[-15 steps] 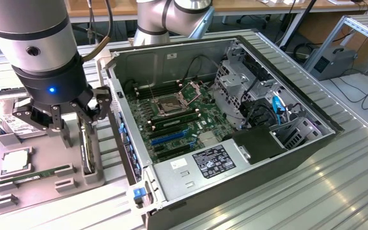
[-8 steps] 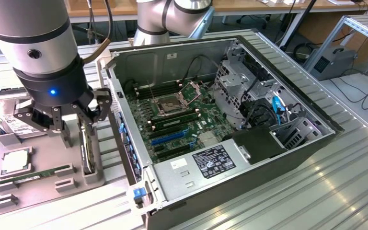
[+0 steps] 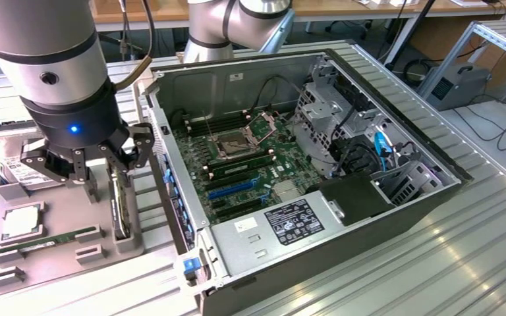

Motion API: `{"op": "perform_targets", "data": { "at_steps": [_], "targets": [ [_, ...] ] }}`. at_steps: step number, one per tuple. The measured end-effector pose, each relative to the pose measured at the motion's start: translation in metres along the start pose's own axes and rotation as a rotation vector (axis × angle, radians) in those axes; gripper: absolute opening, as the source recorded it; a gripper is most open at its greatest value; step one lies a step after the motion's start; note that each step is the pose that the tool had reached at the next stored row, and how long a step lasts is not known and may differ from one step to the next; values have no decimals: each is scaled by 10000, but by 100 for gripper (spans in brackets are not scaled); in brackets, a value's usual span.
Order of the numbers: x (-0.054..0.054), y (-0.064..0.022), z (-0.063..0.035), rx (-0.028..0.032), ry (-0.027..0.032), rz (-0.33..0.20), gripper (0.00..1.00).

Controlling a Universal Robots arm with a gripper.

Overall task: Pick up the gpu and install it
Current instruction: 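Pick up the gpu and move the gpu toward the slot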

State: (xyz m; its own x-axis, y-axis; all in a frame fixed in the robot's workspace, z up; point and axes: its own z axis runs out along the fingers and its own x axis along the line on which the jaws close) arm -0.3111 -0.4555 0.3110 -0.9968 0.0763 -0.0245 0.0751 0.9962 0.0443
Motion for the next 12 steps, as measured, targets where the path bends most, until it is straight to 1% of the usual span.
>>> {"op": "perform_targets", "data": {
  "at_steps": [12],
  "targets": [
    [6, 64, 45, 0, 1, -1, 48]
  ]
}}
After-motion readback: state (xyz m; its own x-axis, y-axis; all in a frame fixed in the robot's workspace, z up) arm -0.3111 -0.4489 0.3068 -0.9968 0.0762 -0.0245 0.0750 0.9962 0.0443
